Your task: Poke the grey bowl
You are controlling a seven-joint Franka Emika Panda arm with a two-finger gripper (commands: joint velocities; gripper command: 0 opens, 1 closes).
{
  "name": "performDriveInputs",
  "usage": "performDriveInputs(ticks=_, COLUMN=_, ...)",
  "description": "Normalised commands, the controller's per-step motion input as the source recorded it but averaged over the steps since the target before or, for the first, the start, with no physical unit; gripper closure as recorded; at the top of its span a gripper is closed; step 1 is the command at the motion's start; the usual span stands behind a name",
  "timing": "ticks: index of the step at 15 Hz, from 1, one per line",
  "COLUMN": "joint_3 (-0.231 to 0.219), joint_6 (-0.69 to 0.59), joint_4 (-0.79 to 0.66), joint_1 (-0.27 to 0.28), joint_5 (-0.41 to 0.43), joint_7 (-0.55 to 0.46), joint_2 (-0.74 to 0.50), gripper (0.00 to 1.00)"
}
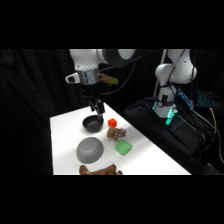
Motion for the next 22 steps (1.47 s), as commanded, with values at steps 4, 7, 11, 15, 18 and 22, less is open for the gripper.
performDriveInputs(ticks=4, joint_3=0.027, joint_6=-0.3, joint_4=0.8, joint_1=-0.01, joint_5=0.06, joint_7=0.03, joint_2=0.46, gripper=0.0)
performDriveInputs(ticks=7, joint_3=0.003, joint_6=-0.11, joint_4=0.65, joint_1=-0.044, joint_5=0.053, joint_7=0.0, joint_2=0.42, gripper=0.0)
performDriveInputs(ticks=11, joint_3=-0.007, joint_6=-0.06, joint_4=0.48, joint_1=-0.057, joint_5=0.047, joint_7=0.0, joint_2=0.35, gripper=0.0)
performDriveInputs(ticks=15, joint_3=0.013, joint_6=-0.02, joint_4=0.31, joint_1=-0.033, joint_5=0.057, joint_7=-0.02, joint_2=0.25, gripper=0.39)
performDriveInputs(ticks=18, joint_3=0.021, joint_6=0.01, joint_4=0.22, joint_1=-0.011, joint_5=0.057, joint_7=0.0, joint_2=0.16, gripper=0.76)
performDriveInputs(ticks=22, joint_3=0.023, joint_6=0.03, joint_4=0.13, joint_1=-0.009, joint_5=0.068, joint_7=-0.01, joint_2=0.1, gripper=1.0)
